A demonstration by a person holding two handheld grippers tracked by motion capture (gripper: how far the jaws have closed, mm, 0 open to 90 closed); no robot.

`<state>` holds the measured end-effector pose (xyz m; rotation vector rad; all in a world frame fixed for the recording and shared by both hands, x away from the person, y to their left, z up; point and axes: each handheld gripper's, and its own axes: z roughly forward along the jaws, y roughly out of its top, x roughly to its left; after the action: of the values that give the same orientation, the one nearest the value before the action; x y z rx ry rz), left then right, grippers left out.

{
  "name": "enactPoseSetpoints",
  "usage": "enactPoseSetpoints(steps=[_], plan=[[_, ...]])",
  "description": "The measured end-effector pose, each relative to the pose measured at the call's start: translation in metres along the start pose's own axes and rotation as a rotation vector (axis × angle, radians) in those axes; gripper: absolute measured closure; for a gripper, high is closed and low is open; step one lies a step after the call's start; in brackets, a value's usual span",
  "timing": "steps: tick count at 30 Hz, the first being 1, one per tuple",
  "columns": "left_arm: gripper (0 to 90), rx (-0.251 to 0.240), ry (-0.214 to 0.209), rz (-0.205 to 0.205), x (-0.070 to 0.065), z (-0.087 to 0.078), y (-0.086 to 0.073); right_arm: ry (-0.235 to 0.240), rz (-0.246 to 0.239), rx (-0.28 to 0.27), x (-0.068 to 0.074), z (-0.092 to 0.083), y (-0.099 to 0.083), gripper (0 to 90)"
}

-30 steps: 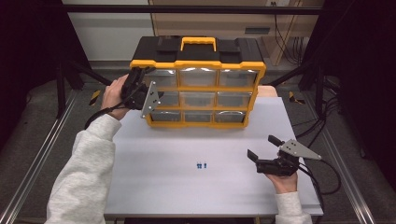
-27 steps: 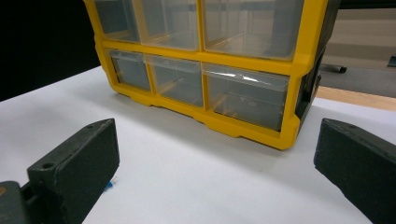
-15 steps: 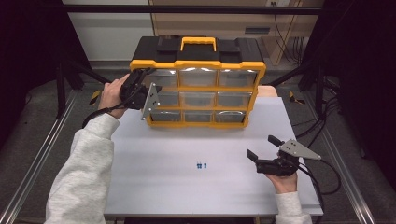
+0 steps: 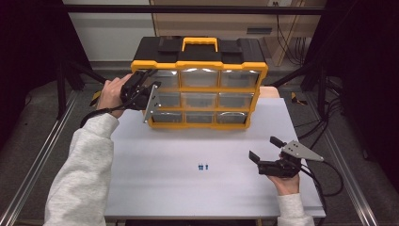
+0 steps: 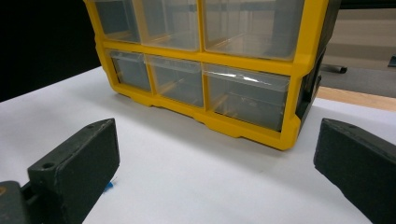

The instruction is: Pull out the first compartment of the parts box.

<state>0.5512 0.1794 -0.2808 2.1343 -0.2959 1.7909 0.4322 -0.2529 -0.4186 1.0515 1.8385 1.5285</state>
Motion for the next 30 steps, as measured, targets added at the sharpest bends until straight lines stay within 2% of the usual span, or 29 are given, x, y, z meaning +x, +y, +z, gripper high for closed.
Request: enactPoseSetpoints(steps=[4, 7, 11, 16, 21, 22, 30], plan=[[59.4, 0.005, 0.013, 0.005, 0.0010, -0.0003, 0.0006, 0.000, 0.000, 0.000, 0.0000, 0.0000, 0.0000, 0.7], [63.1, 0.015, 0.030, 0.028, 0.0001, -0.0004, 0.0015, 0.001, -0.006, -0.002, -0.0004, -0.0003, 0.0004, 0.7], [68.7, 0.018, 0.041, 0.026, 0.0010, -0.0005, 0.0018, 0.001, -0.007, -0.003, -0.0004, -0.0004, 0.0004, 0.7], [70.6, 0.019, 0.039, 0.043, 0.0020, -0.0007, 0.0020, 0.002, -0.007, 0.000, -0.0005, -0.0006, 0.0003, 0.7], [75.7, 0.008, 0.064, 0.073, 0.0012, -0.0006, 0.0017, 0.002, -0.006, 0.000, -0.0005, -0.0006, 0.0003, 0.7], [75.8, 0.021, 0.062, 0.077, 0.0014, -0.0013, 0.0027, 0.002, -0.007, -0.001, -0.0005, -0.0006, 0.0003, 0.7], [77.3, 0.018, 0.073, 0.125, 0.0001, -0.0010, 0.0034, 0.002, -0.008, -0.004, -0.0007, -0.0003, 0.0003, 0.7]])
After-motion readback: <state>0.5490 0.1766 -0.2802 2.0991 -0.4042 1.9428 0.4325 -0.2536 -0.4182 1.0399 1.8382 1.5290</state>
